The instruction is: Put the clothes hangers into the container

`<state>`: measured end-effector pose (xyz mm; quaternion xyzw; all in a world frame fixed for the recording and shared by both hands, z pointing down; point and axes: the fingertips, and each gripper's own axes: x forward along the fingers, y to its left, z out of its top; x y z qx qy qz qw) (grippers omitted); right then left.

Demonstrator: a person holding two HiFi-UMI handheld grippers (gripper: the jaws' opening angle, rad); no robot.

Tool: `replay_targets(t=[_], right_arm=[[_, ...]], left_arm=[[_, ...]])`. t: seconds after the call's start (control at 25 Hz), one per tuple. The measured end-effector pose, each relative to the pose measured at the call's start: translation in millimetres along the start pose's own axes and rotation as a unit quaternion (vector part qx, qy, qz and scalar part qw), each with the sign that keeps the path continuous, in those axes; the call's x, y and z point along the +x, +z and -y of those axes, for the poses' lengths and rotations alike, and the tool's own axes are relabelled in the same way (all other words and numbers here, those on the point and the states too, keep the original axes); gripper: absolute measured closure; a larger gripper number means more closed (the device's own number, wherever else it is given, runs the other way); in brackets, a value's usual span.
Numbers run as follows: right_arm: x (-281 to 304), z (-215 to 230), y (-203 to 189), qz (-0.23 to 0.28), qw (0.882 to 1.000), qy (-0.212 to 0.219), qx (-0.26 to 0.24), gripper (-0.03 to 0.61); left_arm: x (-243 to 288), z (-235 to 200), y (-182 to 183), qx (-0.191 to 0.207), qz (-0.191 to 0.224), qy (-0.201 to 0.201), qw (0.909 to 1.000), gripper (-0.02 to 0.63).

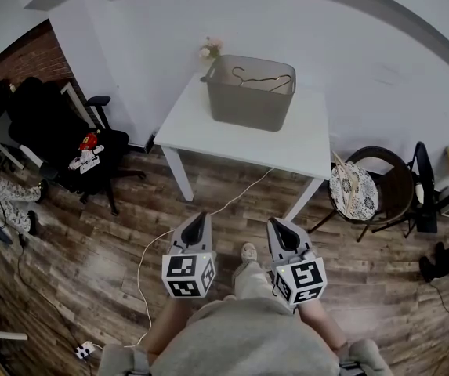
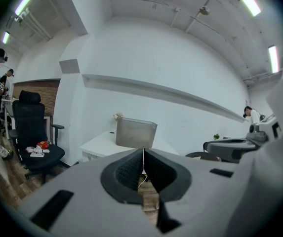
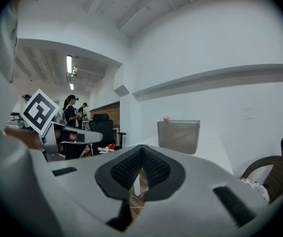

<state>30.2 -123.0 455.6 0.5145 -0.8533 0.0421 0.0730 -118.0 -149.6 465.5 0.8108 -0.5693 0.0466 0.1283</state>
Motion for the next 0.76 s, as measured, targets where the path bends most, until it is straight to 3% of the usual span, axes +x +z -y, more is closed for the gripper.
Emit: replay_targets(t=[0.76], right_arm=[[-1.4, -4.1, -1.2, 0.005, 1.0, 0.005, 0.007, 0.578]], left_arm=[[-3.3, 2.8, -3.1, 0.001, -0.004, -0.006, 1.0, 0.604]])
